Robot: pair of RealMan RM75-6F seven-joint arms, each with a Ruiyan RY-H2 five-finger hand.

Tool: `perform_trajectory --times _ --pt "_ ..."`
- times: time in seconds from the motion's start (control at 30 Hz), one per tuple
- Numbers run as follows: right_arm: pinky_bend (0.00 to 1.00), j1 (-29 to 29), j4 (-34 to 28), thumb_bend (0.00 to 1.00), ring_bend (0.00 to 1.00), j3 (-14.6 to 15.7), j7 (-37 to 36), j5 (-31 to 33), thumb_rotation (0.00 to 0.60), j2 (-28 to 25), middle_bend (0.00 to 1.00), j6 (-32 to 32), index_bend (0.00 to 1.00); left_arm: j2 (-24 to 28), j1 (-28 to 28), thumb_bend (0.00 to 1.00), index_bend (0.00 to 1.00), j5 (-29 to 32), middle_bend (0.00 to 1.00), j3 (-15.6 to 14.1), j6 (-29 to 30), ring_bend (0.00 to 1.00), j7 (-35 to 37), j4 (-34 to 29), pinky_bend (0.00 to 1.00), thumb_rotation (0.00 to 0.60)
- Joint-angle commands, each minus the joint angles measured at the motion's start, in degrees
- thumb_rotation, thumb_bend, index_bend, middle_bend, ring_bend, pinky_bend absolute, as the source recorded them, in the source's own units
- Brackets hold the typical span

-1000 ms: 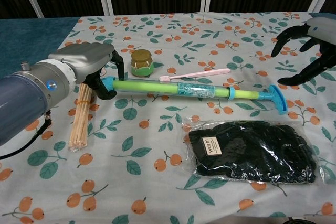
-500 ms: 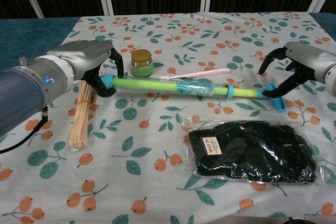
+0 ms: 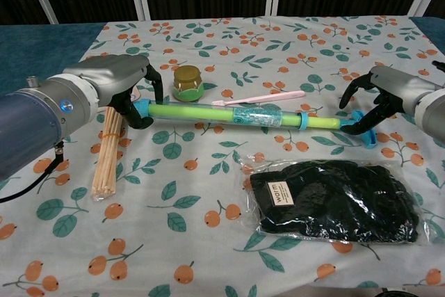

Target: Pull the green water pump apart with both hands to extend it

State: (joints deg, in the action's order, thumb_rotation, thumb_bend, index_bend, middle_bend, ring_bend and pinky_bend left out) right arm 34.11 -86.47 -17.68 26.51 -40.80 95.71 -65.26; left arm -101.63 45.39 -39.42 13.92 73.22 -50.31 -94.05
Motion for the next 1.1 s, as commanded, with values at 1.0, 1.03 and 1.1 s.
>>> perform_trajectory --times 1.0,1.03,1.1 --pt "0.17 1.0 3.2 0.20 0.08 -0.3 -0.7 2.4 0.600 1.6 0.12 0.8 0.50 2.3 1.0 0.40 0.52 1.1 0.17 0.5 -0.6 0.03 1.0 -1.7 0.16 0.600" --pt "0.17 1.0 3.3 0.20 0.08 -0.4 -0.6 2.6 0.600 1.7 0.12 0.8 0.51 2.3 1.0 0.40 0.52 1.1 0.17 0.5 -0.6 0.03 1.1 -1.7 0.16 0.600" --pt "0.17 1.1 3.3 0.20 0.08 -0.6 -0.7 2.9 0.600 1.8 0.12 0.9 0.51 2.3 1.0 0.40 0.52 1.1 0.17 0.4 -0.7 0.03 1.3 -1.9 0.16 0.600"
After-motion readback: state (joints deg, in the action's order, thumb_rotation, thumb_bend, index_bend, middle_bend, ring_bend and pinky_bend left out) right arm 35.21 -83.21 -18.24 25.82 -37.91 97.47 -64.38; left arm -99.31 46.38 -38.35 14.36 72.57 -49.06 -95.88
